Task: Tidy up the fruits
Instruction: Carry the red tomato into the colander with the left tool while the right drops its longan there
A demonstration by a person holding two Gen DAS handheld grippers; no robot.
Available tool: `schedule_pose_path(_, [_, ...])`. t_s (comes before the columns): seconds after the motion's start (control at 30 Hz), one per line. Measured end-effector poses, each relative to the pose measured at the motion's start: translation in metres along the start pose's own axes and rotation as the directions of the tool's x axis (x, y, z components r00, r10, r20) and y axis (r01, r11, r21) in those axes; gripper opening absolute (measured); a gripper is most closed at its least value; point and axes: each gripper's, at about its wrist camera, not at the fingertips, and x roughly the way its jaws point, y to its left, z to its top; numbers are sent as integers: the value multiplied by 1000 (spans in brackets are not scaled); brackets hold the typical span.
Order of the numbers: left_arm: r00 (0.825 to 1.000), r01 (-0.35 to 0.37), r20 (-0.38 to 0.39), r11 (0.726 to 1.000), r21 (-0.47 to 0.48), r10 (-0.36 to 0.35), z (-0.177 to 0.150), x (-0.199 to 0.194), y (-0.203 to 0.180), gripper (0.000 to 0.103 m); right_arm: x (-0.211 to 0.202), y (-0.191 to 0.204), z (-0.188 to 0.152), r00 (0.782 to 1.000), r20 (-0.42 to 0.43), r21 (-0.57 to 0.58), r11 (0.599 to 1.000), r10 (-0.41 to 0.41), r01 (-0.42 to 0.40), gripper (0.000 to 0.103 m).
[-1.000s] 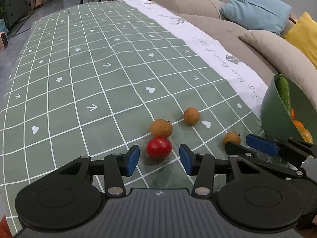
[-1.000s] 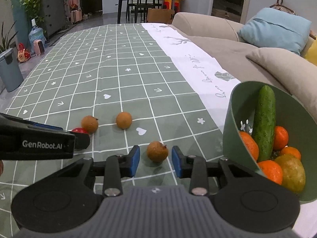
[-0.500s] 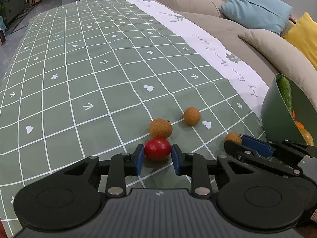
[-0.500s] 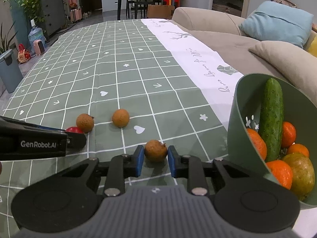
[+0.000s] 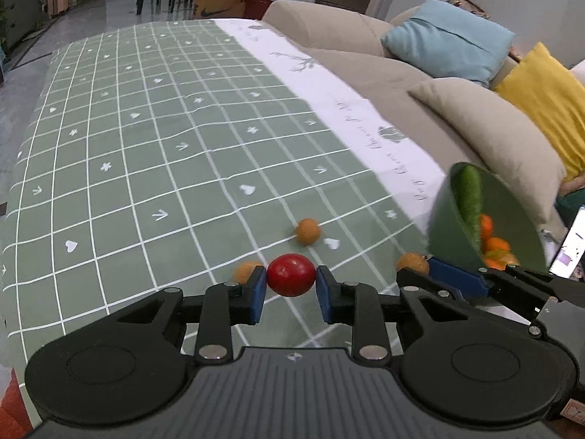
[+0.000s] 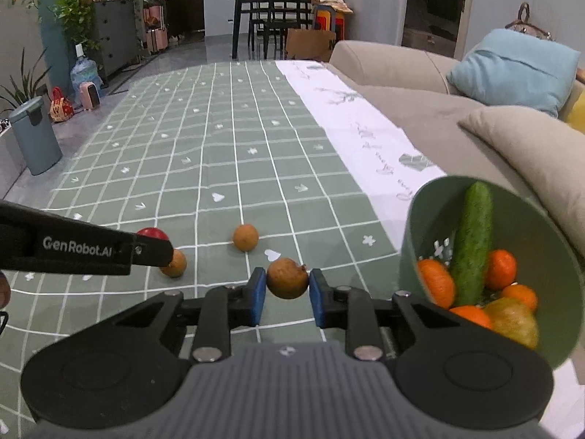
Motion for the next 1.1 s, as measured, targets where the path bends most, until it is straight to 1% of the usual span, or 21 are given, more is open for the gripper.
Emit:
schedule_pose_path(0.17, [999, 43, -1, 998, 49, -43, 7, -13, -26, 32, -28, -17, 5, 1000, -4, 15, 1000, 10, -10, 21])
schedule_pose_path(0.37, [994, 111, -9, 985, 136, -111, 14, -19, -71, 32, -54, -46, 4, 1000, 1, 14, 1000, -22, 22, 21])
schedule_pose_path(0.63, [974, 223, -70, 955, 196, -214, 27, -4, -128, 33, -73, -98, -4, 996, -2, 4, 996, -88, 88, 21])
schedule_pose_path(0.73, [966, 255, -100, 942, 218, -239, 30, 6, -149, 32, -75, -120, -5, 993, -10, -23, 993, -114, 114, 21])
schedule_pose_path(0.87, [957, 281, -145, 932, 231, -252, 33, 25, -171, 32, -72, -142, -5, 989, -28, -62, 988, -143, 141, 21])
schedule_pose_path(1.1, [943, 306, -214, 915, 262, -254, 40, 58, -197, 32, -46, -168, -6, 987, -80, -148, 981, -139, 127, 21])
